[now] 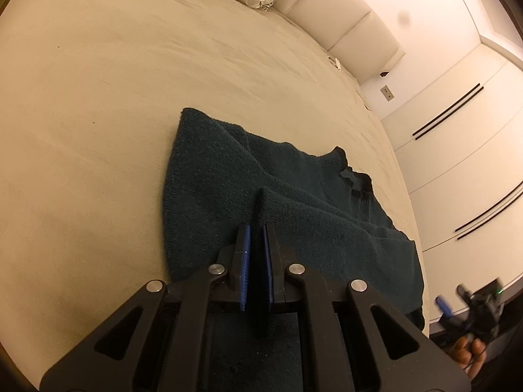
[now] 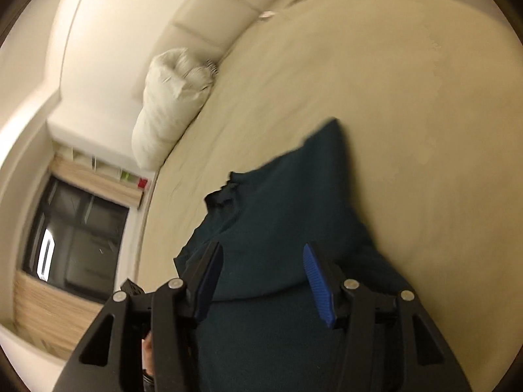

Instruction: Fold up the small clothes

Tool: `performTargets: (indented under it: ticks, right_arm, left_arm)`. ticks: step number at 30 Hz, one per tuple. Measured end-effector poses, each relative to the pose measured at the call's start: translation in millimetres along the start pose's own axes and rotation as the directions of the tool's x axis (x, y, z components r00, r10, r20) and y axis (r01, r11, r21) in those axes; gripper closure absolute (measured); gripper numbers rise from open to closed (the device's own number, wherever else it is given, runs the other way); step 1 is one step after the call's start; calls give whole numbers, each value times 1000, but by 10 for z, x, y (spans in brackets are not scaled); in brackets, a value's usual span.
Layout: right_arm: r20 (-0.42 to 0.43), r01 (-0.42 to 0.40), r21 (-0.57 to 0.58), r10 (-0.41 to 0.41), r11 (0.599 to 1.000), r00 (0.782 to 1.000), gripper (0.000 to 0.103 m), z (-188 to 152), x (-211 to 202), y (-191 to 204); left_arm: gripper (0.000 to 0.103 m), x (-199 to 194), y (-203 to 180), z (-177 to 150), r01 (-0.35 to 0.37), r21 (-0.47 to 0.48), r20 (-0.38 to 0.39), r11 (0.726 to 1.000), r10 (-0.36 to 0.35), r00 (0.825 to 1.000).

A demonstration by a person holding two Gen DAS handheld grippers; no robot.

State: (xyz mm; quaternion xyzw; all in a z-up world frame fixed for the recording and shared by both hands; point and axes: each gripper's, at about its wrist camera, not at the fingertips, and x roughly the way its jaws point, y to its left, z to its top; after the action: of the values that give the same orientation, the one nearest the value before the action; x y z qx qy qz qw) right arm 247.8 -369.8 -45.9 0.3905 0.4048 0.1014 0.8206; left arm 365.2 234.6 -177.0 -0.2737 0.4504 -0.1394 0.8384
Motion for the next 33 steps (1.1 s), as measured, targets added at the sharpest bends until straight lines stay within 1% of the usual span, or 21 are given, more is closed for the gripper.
performTargets:
  ticks: [3,5,7,10,12,14,15,16,19,21,22,23,24,25,26,27,28,29,30,32,33]
  right_arm:
    - [-7,50,-75,-50,996,999,48,145,70,257]
    - [16,46,-94,-45,995,999,48,202,51,355]
    - [14,53,-124,-52,991,999,48,263,133,470]
    - [-31,74,-269,-85,960,996,47,375,473,651]
    - [-41,205,-392,-239,897,970,47,445,766,713]
    - [-38,316,-517,-391,795,920,47,503,1092,688]
    - [-41,342,-534,-428,773,903,47,534,1174,646]
    - [-54,366,-533,-462,763,885,47,594,1260,566]
    - [-136,354,-457,-458,816,879,47,781,1422,312]
    - [-168,359,-448,-471,819,866,51,813,1503,225]
    - [-172,354,-468,-476,809,862,53,790,1533,226]
    - [-173,344,-494,-478,799,861,59,753,1541,259]
    - [-180,322,-530,-476,784,861,68,695,1552,308]
    - [-185,315,-558,-485,768,855,72,658,1583,351]
    - [-159,331,-598,-513,730,843,75,610,1594,402]
    - [-146,338,-617,-525,711,839,78,586,1584,430]
    - [-142,340,-608,-520,717,842,87,594,1549,433]
    - [-141,337,-587,-503,736,852,90,624,1485,424]
    - [-144,327,-558,-476,763,867,90,667,1401,402]
    - [-137,319,-477,-428,819,893,91,786,1238,304]
    - [-124,335,-447,-428,830,895,91,816,1192,253]
  left_arm:
    - [95,32,-1,20,-4,-7,-17,1000,4,1000]
    - [95,57,-8,21,-10,-3,-23,1000,10,1000]
    - [95,210,-66,30,-20,5,-32,1000,20,999]
    - [95,237,-78,50,-26,8,-40,1000,26,999]
    - [95,254,-101,49,-30,24,-46,999,31,998]
    - [95,270,-122,44,-30,52,-49,998,33,998]
    - [95,273,-133,43,-30,66,-48,997,33,998]
    - [95,278,-149,39,-33,78,-47,996,36,998]
    - [95,305,-231,12,-58,127,-35,990,63,997]
    - [96,314,-284,6,-74,149,-24,986,78,997]
    - [96,315,-298,5,-75,154,-19,985,79,997]
    - [97,312,-311,7,-73,158,-14,985,76,997]
    - [97,301,-326,11,-67,161,-4,985,68,998]
    - [98,279,-349,15,-60,163,10,985,59,998]
    - [98,252,-364,21,-54,164,22,985,51,998]
    - [98,213,-388,27,-43,161,40,986,38,998]
    - [98,173,-404,35,-36,159,52,987,28,998]
    - [99,125,-418,39,-29,159,68,987,18,998]
    - [101,68,-439,55,-21,158,84,987,8,996]
    - [101,-30,-460,80,-5,153,117,988,-13,993]
    - [101,-52,-473,92,-7,151,135,989,-13,991]
